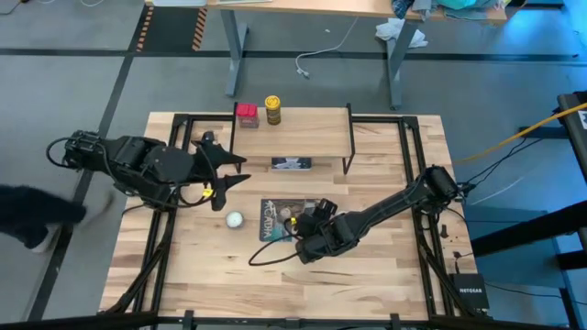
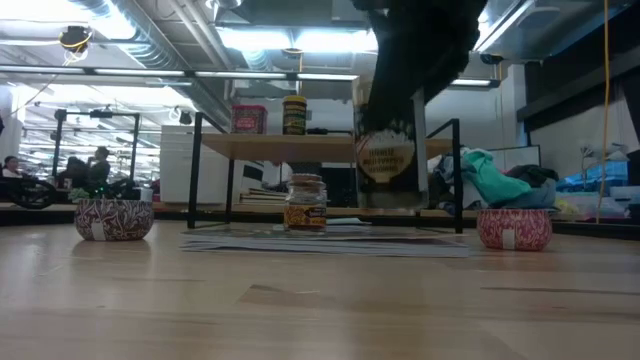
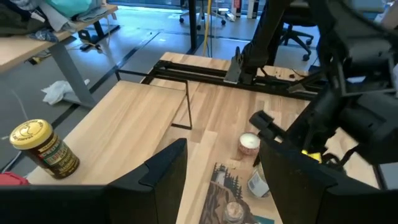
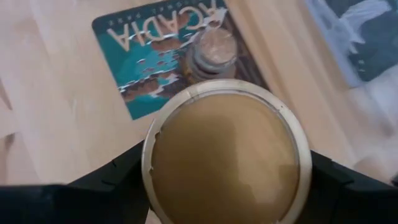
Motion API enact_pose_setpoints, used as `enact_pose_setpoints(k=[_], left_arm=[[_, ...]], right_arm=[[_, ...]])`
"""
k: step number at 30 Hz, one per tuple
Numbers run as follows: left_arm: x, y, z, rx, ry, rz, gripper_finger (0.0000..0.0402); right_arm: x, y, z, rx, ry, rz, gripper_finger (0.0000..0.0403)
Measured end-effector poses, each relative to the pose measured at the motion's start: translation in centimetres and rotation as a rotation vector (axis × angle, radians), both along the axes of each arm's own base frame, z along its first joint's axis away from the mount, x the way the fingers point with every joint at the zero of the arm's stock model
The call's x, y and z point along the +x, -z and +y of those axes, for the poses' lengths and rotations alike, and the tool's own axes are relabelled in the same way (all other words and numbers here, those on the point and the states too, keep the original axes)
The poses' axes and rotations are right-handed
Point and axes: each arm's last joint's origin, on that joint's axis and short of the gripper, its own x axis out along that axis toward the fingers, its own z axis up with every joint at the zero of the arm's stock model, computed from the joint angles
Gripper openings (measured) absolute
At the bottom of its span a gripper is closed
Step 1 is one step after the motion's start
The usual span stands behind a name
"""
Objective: Shelf spices
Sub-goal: Remove the brown seasoning bottle from the shelf
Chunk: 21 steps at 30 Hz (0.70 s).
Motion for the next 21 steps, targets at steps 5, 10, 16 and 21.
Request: enact_pose_setpoints(k=[5,10,16,21], left_arm=[[0.0,0.1,0.0,-0.012,-0.009,0.001,0.0196],[0.0,0.1,0.0,-0.016,-0.011,0.0,0.0196],[0.0,0.1,0.0,-0.015,-0.011,0.0,0.0196],[0.0,0.1,0.0,-0.014,-0.01,0.001,0.0196]], right_arm=[[0.0,0.9,0.1,0.037,-0.021,-0.007,0.0282],[0.1,0.8,0.2,0.043,-0.029,-0.008,0.0282],[0.7,0.7,-0.2,0.094,-0.074,-0.017,0.0282],[1.3,0.7,-1.3,0.096,-0.064,-0.029,0.029]])
